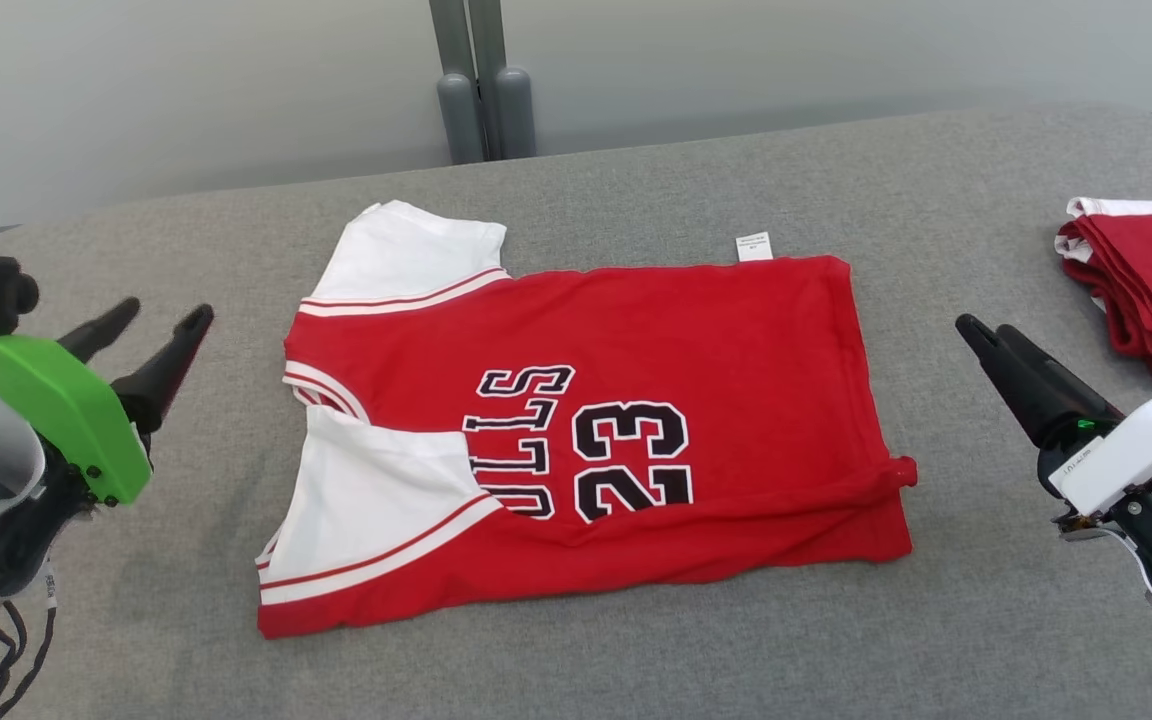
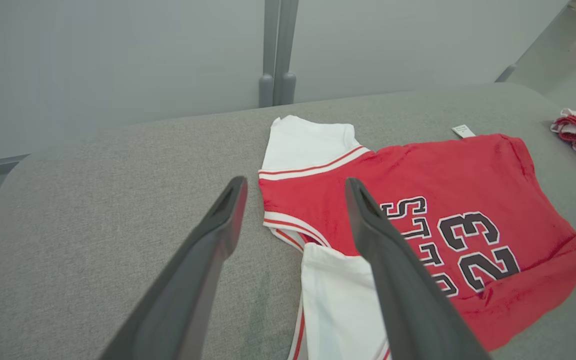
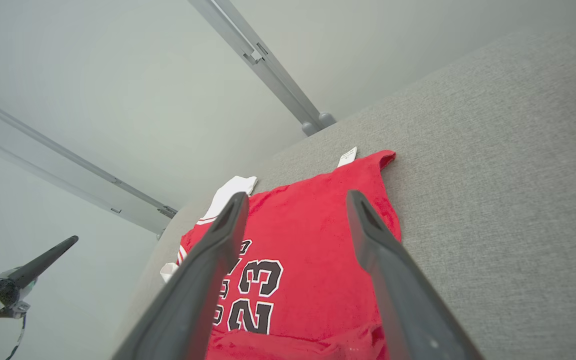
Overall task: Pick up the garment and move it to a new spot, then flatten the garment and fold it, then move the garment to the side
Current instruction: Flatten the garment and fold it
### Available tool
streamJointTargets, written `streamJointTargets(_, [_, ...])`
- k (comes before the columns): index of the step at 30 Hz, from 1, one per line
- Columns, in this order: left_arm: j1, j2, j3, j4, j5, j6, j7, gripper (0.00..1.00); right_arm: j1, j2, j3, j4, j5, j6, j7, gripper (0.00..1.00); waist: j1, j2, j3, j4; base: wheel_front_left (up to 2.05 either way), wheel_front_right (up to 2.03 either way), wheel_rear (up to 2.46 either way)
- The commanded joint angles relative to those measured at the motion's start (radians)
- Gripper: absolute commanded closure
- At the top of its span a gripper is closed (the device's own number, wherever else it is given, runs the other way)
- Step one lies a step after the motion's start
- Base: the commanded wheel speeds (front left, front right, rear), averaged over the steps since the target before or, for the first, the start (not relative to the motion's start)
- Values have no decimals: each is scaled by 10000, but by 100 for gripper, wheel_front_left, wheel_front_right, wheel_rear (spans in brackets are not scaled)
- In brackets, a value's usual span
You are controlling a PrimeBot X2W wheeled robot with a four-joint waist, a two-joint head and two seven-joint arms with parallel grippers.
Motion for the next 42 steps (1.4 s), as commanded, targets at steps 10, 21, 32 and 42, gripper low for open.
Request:
streamJointTargets(10, [2568, -9, 1069, -2098, 1741, 2818, -3919, 0, 3909, 3939, -7111, -632, -6361, 6, -100, 0, 0, 0, -143, 408, 0, 0, 0])
streamJointTargets(21, [6554, -3241, 5364, -2993, 5752, 3219, -3968, 0, 6144, 5782, -8072, -835, -9832, 5, -102, 0, 0, 0, -174, 396, 0, 0, 0])
streamJointTargets(32, [7896, -5360, 7379, -1952, 7762, 1505, -3970, 0, 5950, 5692, -7401, 542, -10082, 5, -63, 0, 0, 0, -136, 447, 0, 0, 0])
streamJointTargets(42, [7383, -5471, 6799, 20, 7464, 476, -2670, 0, 5112, 5493, -6627, 1679, -9963, 5, 961, 0, 0, 0, -14, 433, 0, 0, 0])
